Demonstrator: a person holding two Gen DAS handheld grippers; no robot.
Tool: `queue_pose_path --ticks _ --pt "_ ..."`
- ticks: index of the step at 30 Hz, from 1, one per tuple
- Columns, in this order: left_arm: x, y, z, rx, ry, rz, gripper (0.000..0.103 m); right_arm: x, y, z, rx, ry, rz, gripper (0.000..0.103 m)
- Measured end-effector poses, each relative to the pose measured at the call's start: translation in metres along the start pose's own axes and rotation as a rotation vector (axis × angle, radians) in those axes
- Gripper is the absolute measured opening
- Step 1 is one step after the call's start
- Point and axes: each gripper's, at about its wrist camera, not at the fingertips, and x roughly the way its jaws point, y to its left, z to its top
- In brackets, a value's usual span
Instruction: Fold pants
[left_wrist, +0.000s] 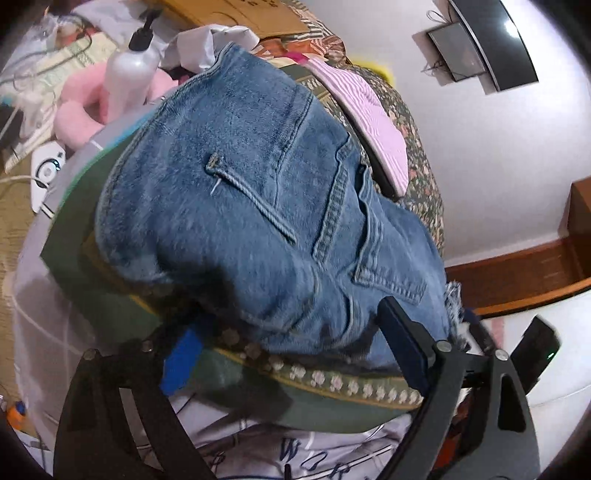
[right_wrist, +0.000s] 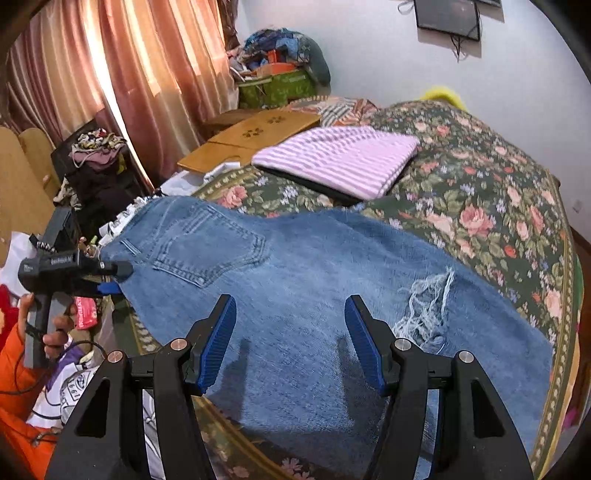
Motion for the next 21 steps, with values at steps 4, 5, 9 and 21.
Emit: queue_pose_path --ticks 4,5,9,21 --pt "-0.001 -0.009 0.002 0.017 -0.016 0.013 0.089 0.010 -0.004 -0.004 0.016 0.035 0.006 0.058" --pt "-0.002 -0.014 0.003 0.036 -0.022 0.026 0.088 0.014 -0.005 -0.006 0.022 0.048 0.012 0.058" --pt "0.000 -0.037 0.005 0.153 -0.075 0.075 0.078 0.021 -0.007 -0.011 0.039 0.076 0.024 0.058" --pt "0.038 -0.057 0.036 0.247 -0.091 0.214 0.051 0.021 -0.010 -0.010 0.053 0.075 0.049 0.058"
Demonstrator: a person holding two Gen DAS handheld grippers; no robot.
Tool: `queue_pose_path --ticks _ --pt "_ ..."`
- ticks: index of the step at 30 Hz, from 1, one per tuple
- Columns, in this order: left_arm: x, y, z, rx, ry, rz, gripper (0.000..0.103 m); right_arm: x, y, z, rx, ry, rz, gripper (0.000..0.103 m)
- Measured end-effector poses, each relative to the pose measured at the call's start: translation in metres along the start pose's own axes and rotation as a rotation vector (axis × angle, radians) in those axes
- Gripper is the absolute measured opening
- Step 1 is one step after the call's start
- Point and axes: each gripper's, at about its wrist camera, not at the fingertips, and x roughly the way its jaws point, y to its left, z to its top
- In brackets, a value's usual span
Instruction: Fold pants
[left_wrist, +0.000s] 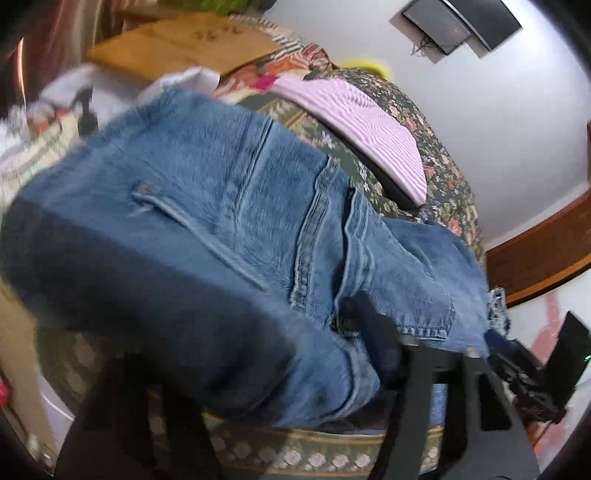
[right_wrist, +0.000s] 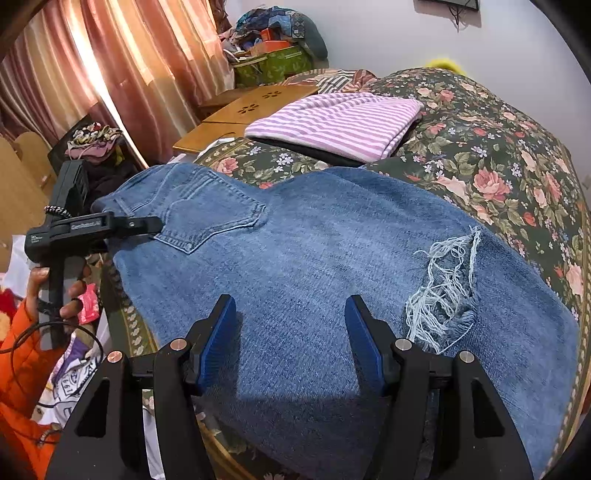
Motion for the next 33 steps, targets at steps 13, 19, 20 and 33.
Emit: queue_pose_path --ticks 13,19,20,33 --pt "-0.027 -0.045 0.039 0.263 -0.106 0.117 0.030 -0.059 -0.027 0.002 0.051 -0.146 -0.054 0.058" --pt "-0.056 -0.079 0.062 0.358 -0.189 0.128 0.028 -0.083 -0.061 -0.012 0.126 -0.185 -0.146 0.058" --pt "-0.061 -0.086 0.065 0.375 -0.204 0.130 0.027 -0.086 -0.069 -0.016 0.146 -0.190 -0.164 0.058" --pt "-0.093 -0.196 0.056 0.633 -0.347 0.096 0.024 -0.063 -0.125 -0.054 0.279 -0.099 -0.211 0.058"
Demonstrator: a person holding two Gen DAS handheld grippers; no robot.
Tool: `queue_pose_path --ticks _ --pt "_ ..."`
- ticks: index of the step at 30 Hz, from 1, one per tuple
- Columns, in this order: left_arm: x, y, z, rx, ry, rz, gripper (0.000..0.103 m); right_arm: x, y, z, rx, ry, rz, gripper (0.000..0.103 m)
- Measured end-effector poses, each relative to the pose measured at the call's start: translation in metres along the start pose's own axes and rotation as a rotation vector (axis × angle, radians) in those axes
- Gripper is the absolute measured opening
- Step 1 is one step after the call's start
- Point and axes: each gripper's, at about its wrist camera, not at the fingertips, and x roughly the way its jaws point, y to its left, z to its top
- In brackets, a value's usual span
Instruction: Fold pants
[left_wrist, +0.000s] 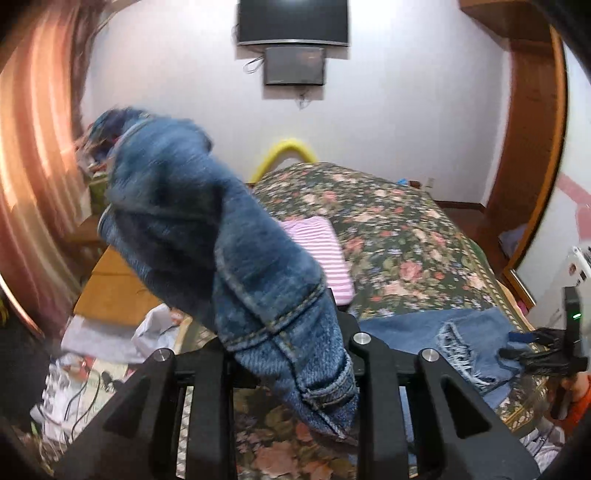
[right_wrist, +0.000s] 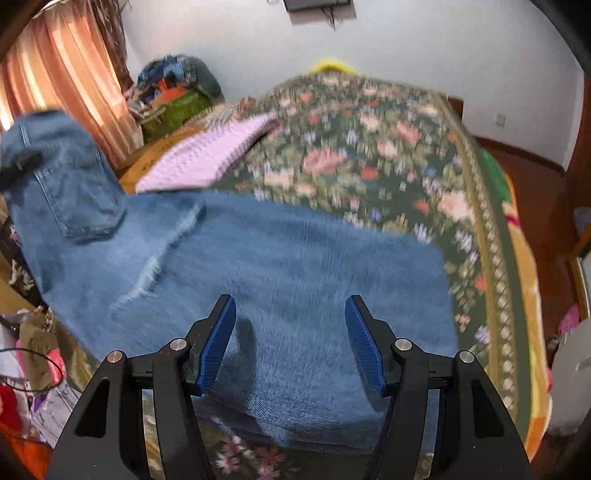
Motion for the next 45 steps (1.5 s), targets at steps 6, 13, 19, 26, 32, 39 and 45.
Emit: queue_pose_path --ticks 6,13,19,26,32,39,45 --pt "0.004 -0.039 0.012 0.039 -0.015 -0.076 0.022 0.008 -0.003 -0.010 0.015 -0.009 0.043 0.065" --pt "0.017 -0.091 0.027 0.068 -0.012 -0.203 0.019 0.005 -0.003 -0.012 0.011 -0.016 0.069 0.065" --pt "0.021 -0.124 0.033 0.093 -0.011 -0.274 0.019 -0.024 -0.024 -0.017 0.050 -0.067 0.051 0.065" --pt "0.026 -0.159 0.039 0.117 0.000 -0.353 0.019 -0.013 -0.040 -0.036 0.102 -0.018 0.056 0.065" --pt "0.041 -0.199 0.032 0.166 0.043 -0.402 0.019 -0.007 -0.042 -0.035 0.116 -0.027 0.088 0.065" --pt "0.069 -0.254 0.011 0.221 0.138 -0.457 0.018 -0.005 -0.044 -0.040 0.135 -0.045 0.112 0.065" --pt "0.097 -0.291 -0.016 0.272 0.238 -0.466 0.018 -0.006 -0.046 -0.041 0.144 -0.056 0.129 0.065"
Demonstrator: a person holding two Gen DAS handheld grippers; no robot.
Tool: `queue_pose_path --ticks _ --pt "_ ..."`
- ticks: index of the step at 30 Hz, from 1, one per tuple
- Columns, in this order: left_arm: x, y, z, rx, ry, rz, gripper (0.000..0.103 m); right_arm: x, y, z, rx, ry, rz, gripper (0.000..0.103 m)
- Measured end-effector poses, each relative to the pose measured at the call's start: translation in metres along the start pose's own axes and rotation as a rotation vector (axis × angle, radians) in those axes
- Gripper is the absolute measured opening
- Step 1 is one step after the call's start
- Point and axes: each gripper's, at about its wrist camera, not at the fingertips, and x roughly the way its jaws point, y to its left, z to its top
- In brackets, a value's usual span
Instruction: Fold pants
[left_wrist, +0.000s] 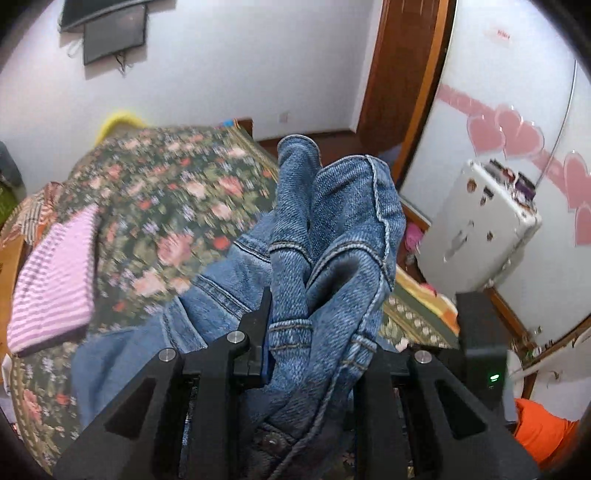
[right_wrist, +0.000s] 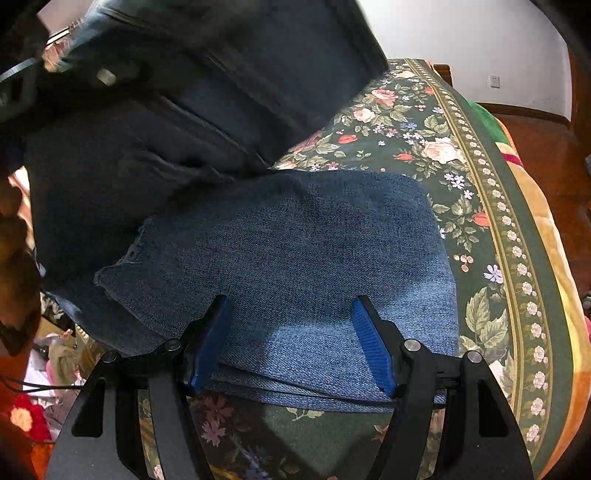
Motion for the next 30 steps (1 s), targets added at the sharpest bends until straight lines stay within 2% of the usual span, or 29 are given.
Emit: queue_pose_path --ticks 3,7,8,14,20,24,30 --pt "0.021 -0.011 -0.011 0.031 0.070 0.000 0.019 -0.002 0.000 -0.001 -0.001 0.000 0.010 0.065" --pt "0.030 -0.015 -0.023 0.048 0.112 0.001 0.020 -0.007 -0.002 -0.001 -0.002 0.002 0.021 0.063" --pt "0.032 -0.016 -0.024 0.049 0.120 0.002 0.025 -0.010 -0.004 -0.002 -0.002 0.004 0.021 0.062" --pt "0.044 -0.015 -0.032 0.036 0.181 -0.033 0.034 -0.037 -0.023 -0.005 0.012 -0.007 -0.040 0.062" --pt "0.058 -0.019 -0.045 0.040 0.172 -0.016 0.037 -0.075 -0.046 -0.003 0.051 -0.063 -0.123 0.063" --pt "0.061 -0.024 -0.047 0.050 0.157 0.006 0.037 -0.096 -0.049 0.012 0.064 -0.127 -0.120 0.063" --pt "0.063 -0.025 -0.046 0.062 0.160 0.003 0.037 -0.085 -0.033 0.037 0.017 -0.176 -0.095 0.063"
